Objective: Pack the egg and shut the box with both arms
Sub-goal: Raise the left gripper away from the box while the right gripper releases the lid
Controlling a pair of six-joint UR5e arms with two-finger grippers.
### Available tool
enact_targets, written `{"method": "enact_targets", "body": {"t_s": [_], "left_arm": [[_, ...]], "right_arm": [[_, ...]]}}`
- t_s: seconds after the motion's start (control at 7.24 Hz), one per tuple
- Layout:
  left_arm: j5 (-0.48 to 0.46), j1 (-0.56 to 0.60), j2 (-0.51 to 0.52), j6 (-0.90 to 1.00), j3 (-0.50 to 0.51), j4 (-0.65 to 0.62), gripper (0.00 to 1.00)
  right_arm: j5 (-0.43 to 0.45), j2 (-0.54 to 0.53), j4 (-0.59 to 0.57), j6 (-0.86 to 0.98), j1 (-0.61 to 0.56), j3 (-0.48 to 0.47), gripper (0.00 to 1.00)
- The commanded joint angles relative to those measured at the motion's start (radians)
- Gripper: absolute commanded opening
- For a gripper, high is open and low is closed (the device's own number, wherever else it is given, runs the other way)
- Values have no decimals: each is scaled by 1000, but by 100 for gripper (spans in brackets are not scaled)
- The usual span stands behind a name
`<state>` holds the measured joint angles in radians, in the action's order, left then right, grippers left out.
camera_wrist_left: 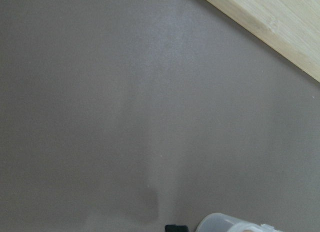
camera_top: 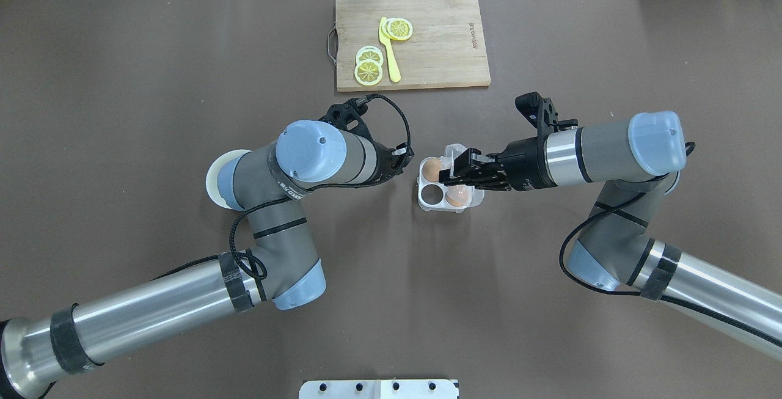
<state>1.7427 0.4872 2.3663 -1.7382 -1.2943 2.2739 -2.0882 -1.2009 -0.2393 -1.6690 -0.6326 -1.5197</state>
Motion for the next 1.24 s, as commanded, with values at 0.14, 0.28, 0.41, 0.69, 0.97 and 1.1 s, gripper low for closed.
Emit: {"method": "enact_targets", "body": {"t_s": [0.14, 0.28, 0.41, 0.69, 0.97, 1.1], "left_arm": [[105, 54, -50, 0, -58, -2, 0], [157, 79, -76, 0, -86, -2, 0], [193, 100, -91, 0, -117, -8, 0], [216, 119, -98, 0, -123, -8, 0], [215, 117, -98, 0, -123, -8, 0], [215, 117, -96, 0, -123, -8, 0]], "right_arm": [[14, 10, 0, 0, 14, 7, 23], [33, 23, -8, -2, 28, 7, 28], [55, 59, -65, -3, 50, 7, 60], [89, 110, -117, -50, 79, 4, 99], [91, 113, -118, -72, 79, 1, 99], [89, 115, -118, -74, 79, -4, 99]]}}
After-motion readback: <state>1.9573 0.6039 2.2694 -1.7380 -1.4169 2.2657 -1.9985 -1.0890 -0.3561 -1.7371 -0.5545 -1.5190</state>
